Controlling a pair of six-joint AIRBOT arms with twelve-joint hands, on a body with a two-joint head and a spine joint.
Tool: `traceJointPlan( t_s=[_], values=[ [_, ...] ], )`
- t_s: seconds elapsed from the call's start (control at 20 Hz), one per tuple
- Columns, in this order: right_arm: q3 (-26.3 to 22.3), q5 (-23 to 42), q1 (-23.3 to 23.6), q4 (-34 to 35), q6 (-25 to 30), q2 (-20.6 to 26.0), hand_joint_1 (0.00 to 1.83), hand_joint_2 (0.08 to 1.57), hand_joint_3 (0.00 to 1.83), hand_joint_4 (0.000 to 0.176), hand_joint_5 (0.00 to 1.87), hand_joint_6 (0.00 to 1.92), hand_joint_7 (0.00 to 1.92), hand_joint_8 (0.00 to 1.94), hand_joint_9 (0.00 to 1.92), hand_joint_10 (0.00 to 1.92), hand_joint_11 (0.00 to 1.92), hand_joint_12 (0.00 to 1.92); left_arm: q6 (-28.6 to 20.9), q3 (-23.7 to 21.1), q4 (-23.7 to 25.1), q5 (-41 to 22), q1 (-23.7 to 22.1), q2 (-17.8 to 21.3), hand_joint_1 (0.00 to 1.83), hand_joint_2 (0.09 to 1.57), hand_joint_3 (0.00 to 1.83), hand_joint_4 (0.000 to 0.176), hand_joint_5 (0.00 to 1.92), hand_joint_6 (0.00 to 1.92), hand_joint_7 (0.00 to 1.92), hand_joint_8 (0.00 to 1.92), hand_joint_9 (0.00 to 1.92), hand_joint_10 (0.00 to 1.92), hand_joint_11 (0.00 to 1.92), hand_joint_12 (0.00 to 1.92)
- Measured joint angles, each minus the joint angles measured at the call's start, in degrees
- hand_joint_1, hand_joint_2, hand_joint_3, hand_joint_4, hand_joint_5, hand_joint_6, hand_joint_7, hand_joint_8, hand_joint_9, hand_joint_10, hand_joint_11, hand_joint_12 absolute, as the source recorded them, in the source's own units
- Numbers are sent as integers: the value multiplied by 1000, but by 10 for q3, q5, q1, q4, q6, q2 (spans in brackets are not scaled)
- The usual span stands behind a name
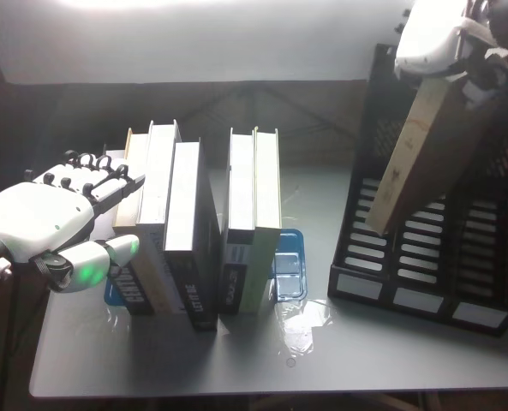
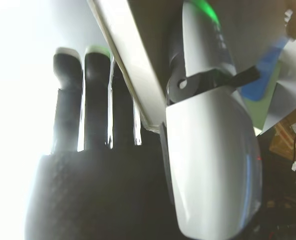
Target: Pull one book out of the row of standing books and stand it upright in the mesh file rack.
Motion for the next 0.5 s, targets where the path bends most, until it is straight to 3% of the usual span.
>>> traceJointPlan(
  t_s=[0.1, 0.15, 0.2, 0.3, 0.35, 0.4, 0.45, 0.5],
  values=[
    [1, -1, 0, 0, 0, -1, 1340, 1227, 0, 0, 728, 1310, 778, 1233, 704, 1569, 452, 1657, -4, 2, 3, 0, 0, -2, 0, 1516, 0, 10, 56, 0, 0, 0, 0, 0, 0, 0],
    [3, -5, 0, 0, 0, -1, 1340, 1225, 0, 0, 725, 1316, 784, 1223, 704, 1570, 455, 1679, -4, 2, 2, 0, 0, -3, 0, 1517, 0, 1, 58, 2, 0, 0, 0, 0, 0, 0],
    [4, -5, 0, 0, 0, -1, 1333, 1237, 2, 0, 737, 1310, 736, 1297, 670, 1610, 395, 1714, -5, 2, 4, 1, 0, -3, 0, 1517, 0, 1, 57, 1, 0, 0, 0, 0, 0, 0],
    [7, -4, 0, 0, 0, -1, 1346, 1209, 0, 0, 777, 1239, 782, 1225, 742, 1526, 451, 1657, -6, 2, 4, 1, 0, -7, 0, 1522, 0, 0, 60, 3, 0, 0, 0, 0, 0, 0],
    [7, -5, 0, 0, 0, -1, 1324, 1262, 0, 0, 709, 1307, 668, 1426, 647, 1648, 382, 1720, -6, 2, 8, 1, 0, -7, 0, 1522, 0, 0, 60, 3, 0, 0, 0, 0, 0, 0],
    [9, -5, 0, 0, 1, -1, 1328, 1256, 0, 0, 676, 1360, 677, 1384, 700, 1589, 466, 1638, -6, 2, 9, 0, 0, -8, 0, 1526, 1, 0, 61, 3, 0, 0, 0, 0, 0, 0],
    [10, -4, 0, 0, 1, -1, 1316, 1282, 0, 0, 638, 1465, 650, 1407, 625, 1655, 364, 1648, -6, 4, 7, 0, 0, -9, 0, 1522, 0, 0, 63, 4, 0, 0, 0, 0, 0, 0],
    [10, -4, 0, 0, 1, -1, 1135, 1323, 0, 0, 573, 1609, 644, 1470, 476, 1143, 228, 1611, -6, 5, 6, 1, 0, -10, 0, 1523, 0, 0, 61, 3, 0, 0, 0, 0, 0, 0]
  ],
)
